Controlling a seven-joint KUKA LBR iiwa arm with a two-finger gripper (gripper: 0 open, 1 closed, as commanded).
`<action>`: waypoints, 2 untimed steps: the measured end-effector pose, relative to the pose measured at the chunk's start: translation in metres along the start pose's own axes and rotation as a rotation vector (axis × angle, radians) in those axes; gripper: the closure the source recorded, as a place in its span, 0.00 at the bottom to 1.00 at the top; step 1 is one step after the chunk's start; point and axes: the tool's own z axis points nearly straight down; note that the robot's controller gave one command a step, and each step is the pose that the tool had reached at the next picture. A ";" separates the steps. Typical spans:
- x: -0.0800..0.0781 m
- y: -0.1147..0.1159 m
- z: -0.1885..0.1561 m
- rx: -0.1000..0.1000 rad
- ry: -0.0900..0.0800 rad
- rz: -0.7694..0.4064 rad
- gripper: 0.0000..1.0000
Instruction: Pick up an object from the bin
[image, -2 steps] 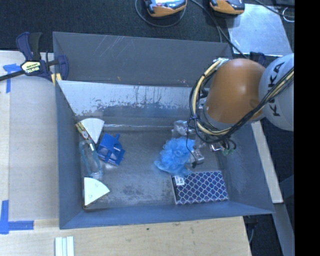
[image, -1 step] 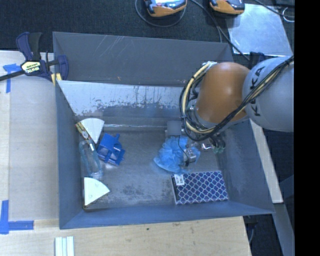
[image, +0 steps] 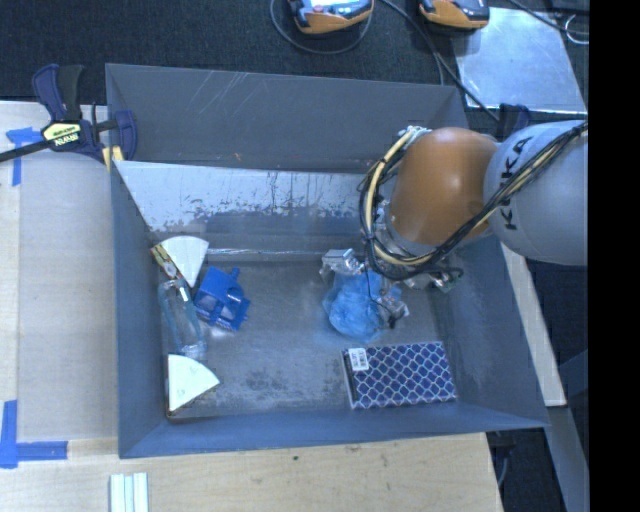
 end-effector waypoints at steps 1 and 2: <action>-0.009 0.030 -0.001 -0.002 0.005 0.272 1.00; -0.009 0.030 -0.001 -0.002 0.005 0.272 1.00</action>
Offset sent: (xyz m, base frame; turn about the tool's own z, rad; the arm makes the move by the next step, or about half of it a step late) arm 0.0000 0.0000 0.0000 0.0000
